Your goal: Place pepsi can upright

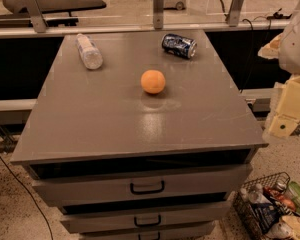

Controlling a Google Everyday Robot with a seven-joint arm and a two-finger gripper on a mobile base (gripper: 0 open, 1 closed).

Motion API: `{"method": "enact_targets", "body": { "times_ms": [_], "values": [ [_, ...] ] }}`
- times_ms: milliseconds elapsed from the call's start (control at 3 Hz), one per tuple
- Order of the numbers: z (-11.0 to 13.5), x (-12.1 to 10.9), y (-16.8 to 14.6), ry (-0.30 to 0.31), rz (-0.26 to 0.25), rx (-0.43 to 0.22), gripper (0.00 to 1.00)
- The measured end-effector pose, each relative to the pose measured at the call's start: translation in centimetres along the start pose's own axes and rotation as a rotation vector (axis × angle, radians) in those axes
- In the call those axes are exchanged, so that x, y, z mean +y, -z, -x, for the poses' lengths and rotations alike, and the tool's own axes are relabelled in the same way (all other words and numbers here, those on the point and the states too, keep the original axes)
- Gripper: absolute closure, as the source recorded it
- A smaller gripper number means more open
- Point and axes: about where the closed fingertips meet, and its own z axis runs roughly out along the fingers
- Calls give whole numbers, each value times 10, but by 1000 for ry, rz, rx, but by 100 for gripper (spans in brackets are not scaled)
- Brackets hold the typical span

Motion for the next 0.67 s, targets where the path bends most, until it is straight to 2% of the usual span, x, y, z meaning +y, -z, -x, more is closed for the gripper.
{"method": "enact_targets", "body": {
  "times_ms": [667],
  "values": [
    [2, -8, -4, -9, -18, -23, 0]
  ]
}}
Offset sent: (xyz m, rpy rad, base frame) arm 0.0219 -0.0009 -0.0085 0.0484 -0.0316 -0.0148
